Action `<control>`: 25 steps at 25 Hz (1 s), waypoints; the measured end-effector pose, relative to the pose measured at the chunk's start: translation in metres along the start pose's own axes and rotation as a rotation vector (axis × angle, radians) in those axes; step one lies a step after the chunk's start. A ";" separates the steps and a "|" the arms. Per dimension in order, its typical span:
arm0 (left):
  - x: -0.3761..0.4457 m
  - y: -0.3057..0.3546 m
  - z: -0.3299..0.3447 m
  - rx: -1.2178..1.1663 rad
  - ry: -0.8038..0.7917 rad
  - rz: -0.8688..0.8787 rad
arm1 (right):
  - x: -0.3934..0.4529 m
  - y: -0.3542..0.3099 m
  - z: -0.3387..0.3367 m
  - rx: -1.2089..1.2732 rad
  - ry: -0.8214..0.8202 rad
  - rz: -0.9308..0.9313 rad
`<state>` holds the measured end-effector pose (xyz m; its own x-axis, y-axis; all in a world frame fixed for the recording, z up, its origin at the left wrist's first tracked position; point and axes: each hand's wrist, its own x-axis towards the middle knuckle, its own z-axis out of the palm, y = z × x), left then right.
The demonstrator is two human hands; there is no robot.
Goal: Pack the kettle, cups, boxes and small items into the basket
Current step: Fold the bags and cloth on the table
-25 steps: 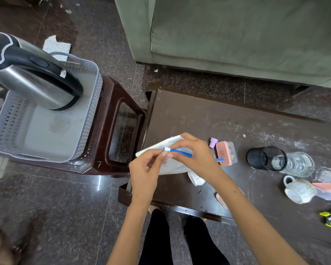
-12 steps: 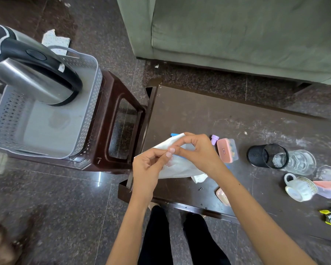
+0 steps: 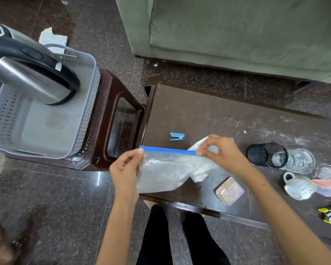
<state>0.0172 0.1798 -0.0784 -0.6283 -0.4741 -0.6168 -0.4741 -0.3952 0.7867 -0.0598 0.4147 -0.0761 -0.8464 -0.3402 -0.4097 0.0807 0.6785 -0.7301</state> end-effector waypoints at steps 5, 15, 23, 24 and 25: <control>0.016 -0.006 0.001 0.080 0.010 -0.015 | 0.002 0.010 -0.005 -0.053 0.059 0.047; 0.076 -0.011 0.036 0.552 -0.034 0.314 | -0.002 0.005 -0.011 -0.372 0.576 0.004; 0.040 -0.037 0.079 0.893 -0.404 0.539 | -0.036 0.013 -0.010 -0.184 0.670 -0.011; 0.028 -0.040 0.084 0.878 -0.512 0.560 | -0.039 0.016 -0.008 -0.122 0.667 0.019; 0.018 -0.043 0.088 0.878 -0.615 0.566 | -0.042 0.017 -0.007 -0.069 0.662 0.049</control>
<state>-0.0280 0.2581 -0.1209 -0.9570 0.1404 -0.2540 -0.1446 0.5285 0.8365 -0.0267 0.4450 -0.0681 -0.9888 0.1489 -0.0029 0.1120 0.7305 -0.6737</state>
